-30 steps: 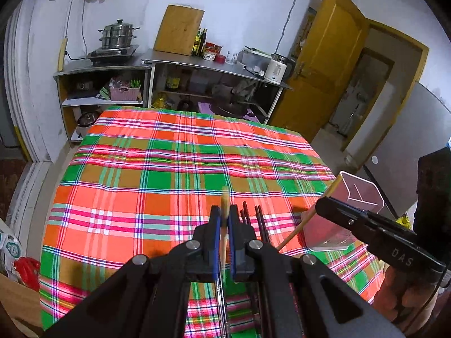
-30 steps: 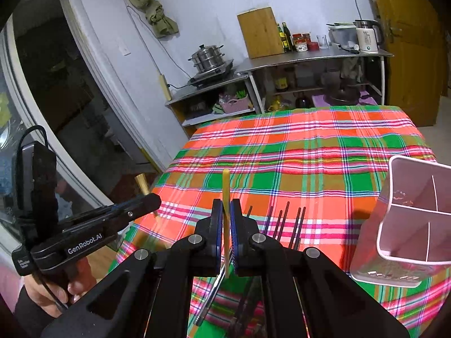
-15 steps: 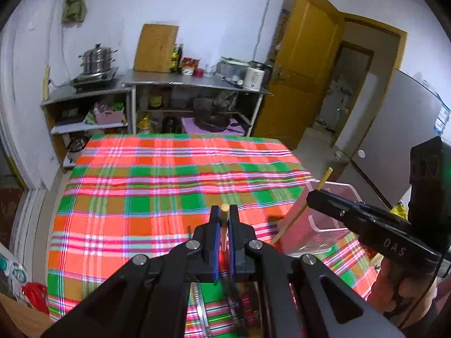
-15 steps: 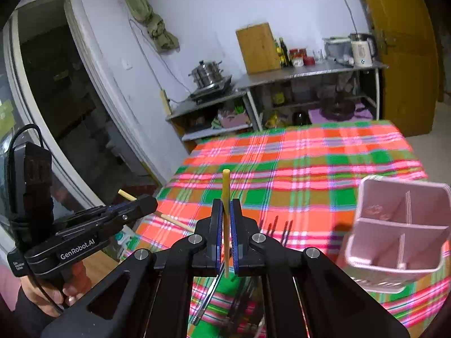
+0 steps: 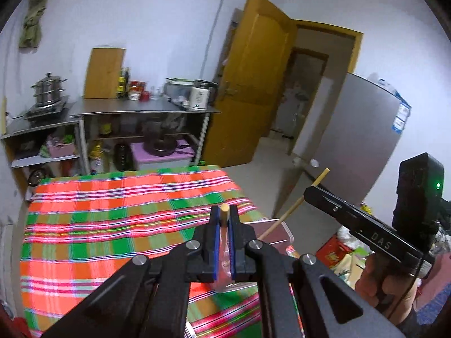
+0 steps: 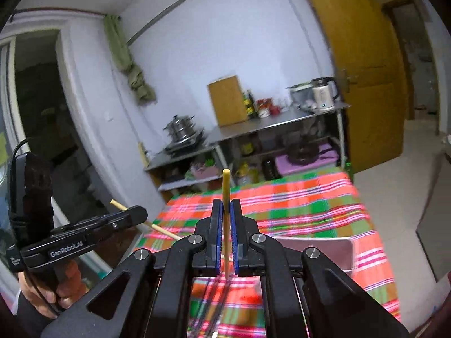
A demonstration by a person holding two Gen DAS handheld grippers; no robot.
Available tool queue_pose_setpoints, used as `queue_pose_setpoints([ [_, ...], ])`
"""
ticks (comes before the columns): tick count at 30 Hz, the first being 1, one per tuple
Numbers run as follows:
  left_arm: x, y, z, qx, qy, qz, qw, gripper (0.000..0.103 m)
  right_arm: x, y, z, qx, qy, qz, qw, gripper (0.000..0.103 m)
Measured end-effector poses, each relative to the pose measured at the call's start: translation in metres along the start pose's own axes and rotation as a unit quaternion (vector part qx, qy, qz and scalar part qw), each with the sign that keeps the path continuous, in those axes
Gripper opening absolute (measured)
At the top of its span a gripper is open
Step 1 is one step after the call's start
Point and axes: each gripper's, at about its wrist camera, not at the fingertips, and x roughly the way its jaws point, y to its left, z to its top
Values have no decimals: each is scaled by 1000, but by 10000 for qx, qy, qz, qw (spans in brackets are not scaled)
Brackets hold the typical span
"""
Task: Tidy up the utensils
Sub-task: 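Carry the wooden chopstick in the left tool toward the pink basket while the right tool carries its own, then open the left tool over the pink basket while the right tool releases its chopstick inside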
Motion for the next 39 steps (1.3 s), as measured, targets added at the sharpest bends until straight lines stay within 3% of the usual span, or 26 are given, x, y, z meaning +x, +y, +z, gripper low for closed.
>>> queue_pose_setpoints([
  [7, 43, -14, -11, -68, 393, -317, 9987, 6, 6, -35, -6, 190, 62, -353, 9992, 5],
  [22, 110, 6, -56, -298, 1171, -312, 9922, 6, 63, -82, -59, 571, 852, -605, 9929, 6],
  [25, 111, 8, -58, -299, 1152, -262, 9925, 11, 64, -85, -61, 605, 904, -613, 9922, 6],
  [28, 106, 12, -56, -353, 995, -272, 9940, 26, 60, -84, -59, 603, 854, -627, 9925, 8],
  [32, 91, 15, -50, -351, 715, -217, 9966, 27, 49, -81, -53, 541, 686, -619, 9942, 14],
  [39, 48, 27, -48, -163, 207, 103, 9996, 29, 17, -52, -43, 183, 169, -719, 9971, 16],
])
